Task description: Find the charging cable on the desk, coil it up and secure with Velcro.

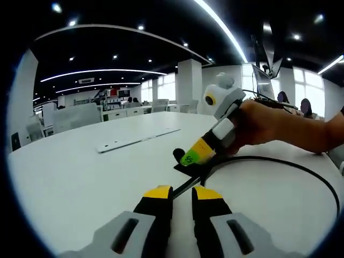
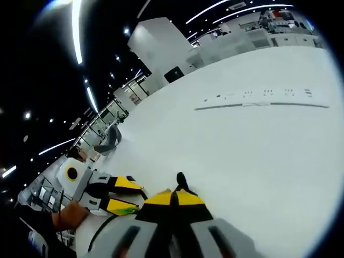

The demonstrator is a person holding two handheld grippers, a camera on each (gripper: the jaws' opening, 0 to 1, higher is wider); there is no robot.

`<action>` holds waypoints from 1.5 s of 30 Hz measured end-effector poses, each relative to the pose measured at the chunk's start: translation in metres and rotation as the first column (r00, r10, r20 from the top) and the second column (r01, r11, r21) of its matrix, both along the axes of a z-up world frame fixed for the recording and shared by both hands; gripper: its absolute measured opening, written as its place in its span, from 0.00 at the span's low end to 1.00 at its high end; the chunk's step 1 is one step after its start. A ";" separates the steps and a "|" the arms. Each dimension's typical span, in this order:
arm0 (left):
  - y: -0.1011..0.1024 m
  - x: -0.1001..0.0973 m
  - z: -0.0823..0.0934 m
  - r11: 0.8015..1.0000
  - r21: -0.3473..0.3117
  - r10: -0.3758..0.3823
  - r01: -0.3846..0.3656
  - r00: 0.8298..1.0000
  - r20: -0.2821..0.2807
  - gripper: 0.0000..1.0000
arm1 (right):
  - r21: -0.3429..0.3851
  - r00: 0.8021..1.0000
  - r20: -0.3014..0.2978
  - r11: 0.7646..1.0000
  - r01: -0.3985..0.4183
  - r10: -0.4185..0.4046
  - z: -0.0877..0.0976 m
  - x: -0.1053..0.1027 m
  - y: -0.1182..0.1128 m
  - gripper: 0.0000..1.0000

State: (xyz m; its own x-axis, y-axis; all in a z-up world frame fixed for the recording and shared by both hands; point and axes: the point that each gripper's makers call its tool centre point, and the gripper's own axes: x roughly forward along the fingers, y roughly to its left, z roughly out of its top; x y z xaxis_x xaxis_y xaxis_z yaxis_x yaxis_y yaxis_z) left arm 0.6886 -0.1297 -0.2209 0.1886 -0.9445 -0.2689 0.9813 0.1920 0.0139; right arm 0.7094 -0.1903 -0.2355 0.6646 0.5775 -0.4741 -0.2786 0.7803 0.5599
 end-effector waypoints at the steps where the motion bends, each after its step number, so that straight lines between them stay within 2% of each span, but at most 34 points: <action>1: 0.000 0.000 0.000 1.000 0.000 0.000 0.000 1.000 0.000 0.15 | -0.010 1.000 0.005 1.000 0.007 -0.007 0.000 0.002 -0.002 0.02; 8: -0.002 0.004 0.000 1.000 0.000 -0.001 0.001 1.000 0.000 0.15 | -0.068 0.999 0.036 0.997 0.027 -0.025 0.000 0.007 -0.009 0.02; 11: -0.003 0.007 0.000 1.000 0.000 -0.001 0.001 1.000 0.000 0.15 | -0.117 0.997 0.059 0.992 0.054 -0.047 -0.002 0.011 -0.014 0.02; 14: -0.004 0.009 0.001 1.000 0.000 -0.001 0.001 1.000 0.000 0.15 | -0.102 0.998 0.055 0.994 0.047 -0.042 -0.002 0.010 -0.011 0.02; 23: -0.004 0.009 0.001 1.000 -0.001 0.000 0.000 1.000 0.000 0.15 | -0.118 0.995 0.087 0.992 0.050 -0.039 -0.001 0.006 -0.007 0.02; 24: -0.004 0.009 0.001 1.000 -0.001 0.000 0.000 1.000 0.000 0.15 | -0.194 0.989 0.145 0.980 0.048 -0.020 -0.002 0.010 -0.008 0.02; 32: -0.001 0.002 0.000 1.000 -0.002 -0.001 0.001 1.000 0.001 0.15 | -0.241 0.989 0.144 0.969 0.056 -0.021 -0.002 0.012 -0.008 0.02; 35: 0.001 -0.002 0.000 1.000 -0.003 -0.001 0.001 1.000 0.001 0.15 | -0.263 0.987 0.157 0.962 0.068 -0.027 0.005 0.007 -0.008 0.02; 39: 0.000 -0.002 -0.001 1.000 -0.003 -0.001 0.001 1.000 0.001 0.15 | -0.298 0.971 0.237 0.954 0.030 0.043 0.028 -0.004 0.003 0.02; 40: 0.000 -0.002 -0.001 1.000 -0.003 -0.001 0.001 1.000 0.001 0.15 | -0.312 0.969 0.240 0.950 0.024 0.055 0.029 -0.005 0.003 0.02; 41: 0.001 -0.003 -0.001 1.000 -0.002 -0.002 0.002 1.000 0.001 0.15 | -0.362 0.962 0.253 0.932 -0.002 0.100 0.030 -0.007 0.006 0.02; 45: 0.001 -0.005 -0.001 1.000 -0.002 -0.001 0.001 1.000 0.002 0.15 | -0.545 0.936 0.225 0.832 -0.109 0.271 0.017 -0.013 0.014 0.02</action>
State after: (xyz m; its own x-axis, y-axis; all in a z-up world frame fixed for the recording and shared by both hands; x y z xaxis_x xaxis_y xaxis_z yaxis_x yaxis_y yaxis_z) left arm 0.6837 -0.1286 -0.2216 0.1884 -0.9453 -0.2664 0.9814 0.1914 0.0150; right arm 0.6960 -0.1766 -0.2186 0.7176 0.4302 -0.5477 -0.5336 0.8450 -0.0355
